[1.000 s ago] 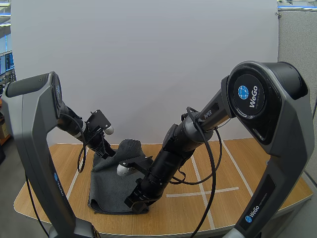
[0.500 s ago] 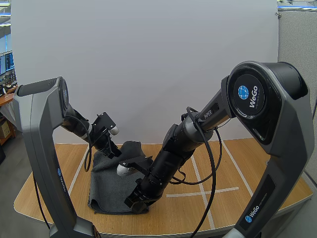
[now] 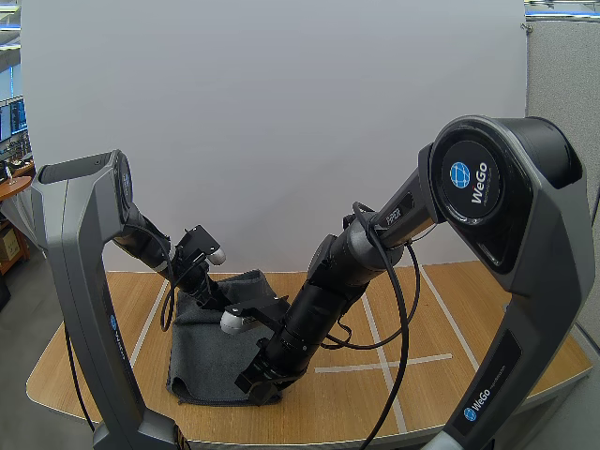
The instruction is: Fold the towel
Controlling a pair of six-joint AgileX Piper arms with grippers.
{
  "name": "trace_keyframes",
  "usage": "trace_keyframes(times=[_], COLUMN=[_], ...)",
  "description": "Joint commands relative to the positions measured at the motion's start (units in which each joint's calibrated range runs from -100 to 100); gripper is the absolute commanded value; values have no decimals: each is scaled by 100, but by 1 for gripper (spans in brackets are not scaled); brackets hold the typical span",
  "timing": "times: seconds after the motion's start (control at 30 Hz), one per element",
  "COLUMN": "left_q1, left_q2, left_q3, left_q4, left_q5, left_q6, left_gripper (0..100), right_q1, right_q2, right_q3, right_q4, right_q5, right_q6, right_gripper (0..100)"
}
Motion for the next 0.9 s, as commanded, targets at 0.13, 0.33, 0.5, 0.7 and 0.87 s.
trace_keyframes(times=[0.13, 0.33, 0.5, 0.7, 0.87], left_q1=[-12, -12, -12, 1, 95], left_q2=[4, 4, -7, -318, -392], left_q3=[-30, -30, -30, -154, -479], left_q4=[-6, -6, -6, -21, 69], left_q5=[835, 868, 905, 907, 907], left_q6=[-72, -72, -72, -148, -387], left_gripper=[52, 0, 0, 0, 0], right_q1=[-16, -16, -16, -16, -16], right_q2=[-45, -45, -45, -45, -43], right_q3=[26, 26, 26, 26, 26], right_q4=[27, 27, 27, 27, -10], right_q5=[102, 102, 102, 102, 102], right_q6=[-34, -34, -34, -34, -34], right_gripper=[0, 0, 0, 0, 0])
